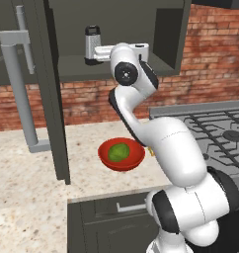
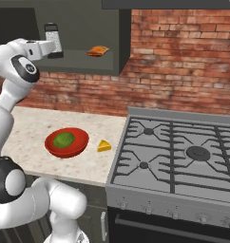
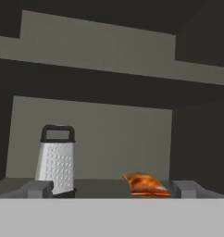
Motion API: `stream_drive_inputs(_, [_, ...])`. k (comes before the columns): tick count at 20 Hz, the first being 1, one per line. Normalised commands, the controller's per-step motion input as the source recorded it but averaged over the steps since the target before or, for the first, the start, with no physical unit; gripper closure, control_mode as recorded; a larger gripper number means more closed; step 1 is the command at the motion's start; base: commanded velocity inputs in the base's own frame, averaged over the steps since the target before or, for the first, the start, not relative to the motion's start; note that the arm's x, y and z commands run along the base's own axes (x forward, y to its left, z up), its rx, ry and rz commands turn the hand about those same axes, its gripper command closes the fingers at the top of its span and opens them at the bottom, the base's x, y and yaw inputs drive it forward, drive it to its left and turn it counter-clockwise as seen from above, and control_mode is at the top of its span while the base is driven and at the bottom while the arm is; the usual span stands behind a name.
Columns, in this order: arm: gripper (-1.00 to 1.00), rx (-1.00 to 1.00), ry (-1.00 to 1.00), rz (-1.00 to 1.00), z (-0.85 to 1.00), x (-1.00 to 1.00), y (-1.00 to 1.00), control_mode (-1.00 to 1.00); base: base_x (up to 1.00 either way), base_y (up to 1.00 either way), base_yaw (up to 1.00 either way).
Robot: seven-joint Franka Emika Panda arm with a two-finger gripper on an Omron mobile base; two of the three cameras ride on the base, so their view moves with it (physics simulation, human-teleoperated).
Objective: Pick the cheese from the fridge and the cheese grater from the cabinet and place them next to the salad bowl.
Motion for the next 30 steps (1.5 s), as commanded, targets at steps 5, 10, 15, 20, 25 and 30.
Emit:
stream_drive_inputs(5, [-1.0,0.0,-0.05,0.02,0.0,0.34,0.0,-1.0,0.0,0.0,0.0])
stream_drive_inputs(10, [-1.0,0.0,-0.01,0.04,0.01,0.14,0.0,-1.0,0.0,0.0,0.0])
stream_drive_inputs(15, [-1.0,0.0,0.0,0.04,0.01,0.22,0.01,-1.0,0.0,0.0,0.0])
stream_drive_inputs(20, [-1.0,0.0,0.0,0.03,0.04,0.29,0.07,-1.0,0.0,0.0,0.0])
stream_drive_inputs(25, [-1.0,0.0,0.02,0.03,0.01,0.23,0.22,-1.0,0.0,0.0,0.0])
stream_drive_inputs(30, [-1.0,0.0,0.06,0.0,0.02,0.17,0.35,-1.0,0.0,0.0,0.0])
